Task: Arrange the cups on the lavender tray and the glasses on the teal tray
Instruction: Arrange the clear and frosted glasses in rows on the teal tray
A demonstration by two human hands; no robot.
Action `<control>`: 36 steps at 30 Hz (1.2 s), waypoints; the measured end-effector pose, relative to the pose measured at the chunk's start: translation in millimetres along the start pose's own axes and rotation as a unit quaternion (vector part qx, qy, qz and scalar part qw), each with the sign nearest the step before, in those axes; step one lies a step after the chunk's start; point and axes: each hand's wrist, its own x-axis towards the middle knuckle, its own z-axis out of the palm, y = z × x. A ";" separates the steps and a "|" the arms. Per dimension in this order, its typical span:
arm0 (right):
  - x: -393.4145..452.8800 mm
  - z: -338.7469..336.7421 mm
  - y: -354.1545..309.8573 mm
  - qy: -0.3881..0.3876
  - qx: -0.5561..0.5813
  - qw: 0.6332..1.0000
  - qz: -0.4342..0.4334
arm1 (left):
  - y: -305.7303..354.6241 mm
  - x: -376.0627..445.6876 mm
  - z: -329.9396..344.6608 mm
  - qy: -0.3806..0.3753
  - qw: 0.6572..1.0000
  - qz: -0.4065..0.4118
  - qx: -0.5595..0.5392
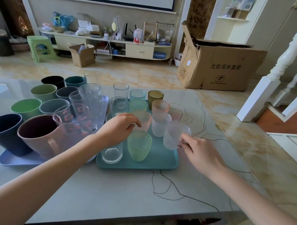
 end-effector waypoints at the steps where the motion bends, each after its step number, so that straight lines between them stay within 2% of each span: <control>1: -2.0 0.9 -6.8 -0.012 0.010 1.000 -0.009 | -3.2 -6.8 -1.0 0.009 1.000 -0.003 0.001; 9: 1.7 27.0 -18.2 -0.084 -0.036 0.996 -0.006 | -22.3 -51.4 -10.4 0.131 0.990 -0.049 -0.021; 13: 1.3 22.4 -17.5 -0.098 -0.052 0.994 -0.018 | -27.8 -70.4 -1.0 0.164 0.975 -0.101 -0.109; 14: 2.8 19.8 -15.6 -0.080 -0.047 0.995 -0.028 | -25.6 -76.0 2.7 0.168 0.964 -0.130 -0.161; 16: 9.9 13.0 -7.8 0.004 -0.020 0.999 -0.032 | -27.4 -87.0 13.6 0.162 0.925 -0.192 -0.284; 18: 18.2 6.4 6.6 0.054 0.000 0.998 0.037 | -36.2 -93.6 27.9 0.163 0.883 -0.239 -0.369; 19: 20.2 6.1 13.6 0.033 -0.005 0.996 0.087 | -41.0 -94.2 32.9 0.159 0.867 -0.259 -0.395; 22: 17.0 25.0 22.6 -0.125 0.023 0.969 0.214 | -37.9 -87.4 31.1 0.146 0.828 -0.280 -0.464; 25: 14.0 44.8 22.5 -0.195 0.057 0.948 0.244 | -32.5 -80.6 26.4 0.138 0.798 -0.298 -0.505; 30: 19.0 48.4 18.3 -0.216 0.076 0.942 0.244 | -50.6 -78.9 34.5 0.113 0.808 -0.336 -0.470; 34: 22.8 52.7 20.1 -0.209 0.070 0.944 0.247 | -39.3 -81.0 42.4 0.144 0.827 -0.326 -0.435; 36: 26.3 56.2 20.8 -0.188 0.070 0.952 0.231 | -40.3 -84.4 49.3 0.171 0.819 -0.353 -0.419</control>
